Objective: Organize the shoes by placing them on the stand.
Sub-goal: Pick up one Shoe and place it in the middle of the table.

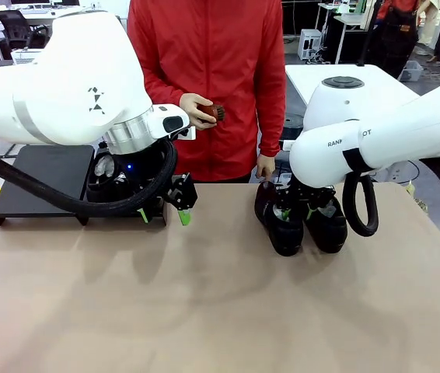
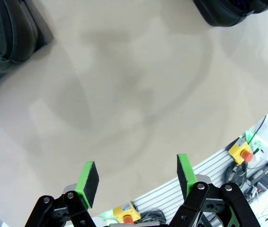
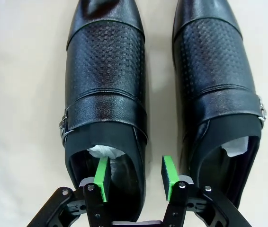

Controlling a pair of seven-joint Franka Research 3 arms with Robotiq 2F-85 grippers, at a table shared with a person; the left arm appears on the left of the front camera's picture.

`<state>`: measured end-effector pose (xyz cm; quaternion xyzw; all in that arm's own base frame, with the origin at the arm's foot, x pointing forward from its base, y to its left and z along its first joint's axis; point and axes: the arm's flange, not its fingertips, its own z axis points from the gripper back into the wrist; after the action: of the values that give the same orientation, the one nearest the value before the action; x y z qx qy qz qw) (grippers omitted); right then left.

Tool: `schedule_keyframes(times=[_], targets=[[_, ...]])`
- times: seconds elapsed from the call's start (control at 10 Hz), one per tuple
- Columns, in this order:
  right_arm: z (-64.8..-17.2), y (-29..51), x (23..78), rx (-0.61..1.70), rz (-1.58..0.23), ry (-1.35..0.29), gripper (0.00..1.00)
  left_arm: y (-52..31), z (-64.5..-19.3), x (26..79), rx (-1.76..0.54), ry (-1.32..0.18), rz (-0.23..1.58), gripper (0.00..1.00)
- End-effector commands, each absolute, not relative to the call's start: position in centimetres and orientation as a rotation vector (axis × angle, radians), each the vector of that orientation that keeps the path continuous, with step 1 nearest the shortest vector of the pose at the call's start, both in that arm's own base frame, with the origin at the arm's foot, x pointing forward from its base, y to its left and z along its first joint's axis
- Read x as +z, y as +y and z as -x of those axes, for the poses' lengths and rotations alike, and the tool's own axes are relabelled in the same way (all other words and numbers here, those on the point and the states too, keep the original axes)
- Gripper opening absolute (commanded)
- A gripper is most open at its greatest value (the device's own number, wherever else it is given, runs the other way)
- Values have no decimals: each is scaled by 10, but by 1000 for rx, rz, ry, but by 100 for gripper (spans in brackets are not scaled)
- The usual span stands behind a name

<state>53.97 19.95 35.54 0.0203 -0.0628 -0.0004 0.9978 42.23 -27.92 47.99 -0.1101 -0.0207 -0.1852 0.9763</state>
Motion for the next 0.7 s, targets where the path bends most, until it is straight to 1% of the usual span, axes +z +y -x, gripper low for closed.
schedule_keyframes(times=[0.0,0.5,0.6], targets=[[-548,204,358,-12,-28,-143,58,-277,-423,482,-381,-42,210,86],[-552,203,351,18,-28,-120,58,-277,-423,482,-381,-42,210,86],[-552,203,350,25,-25,-118,52,-277,-423,482,-381,-42,210,86]])
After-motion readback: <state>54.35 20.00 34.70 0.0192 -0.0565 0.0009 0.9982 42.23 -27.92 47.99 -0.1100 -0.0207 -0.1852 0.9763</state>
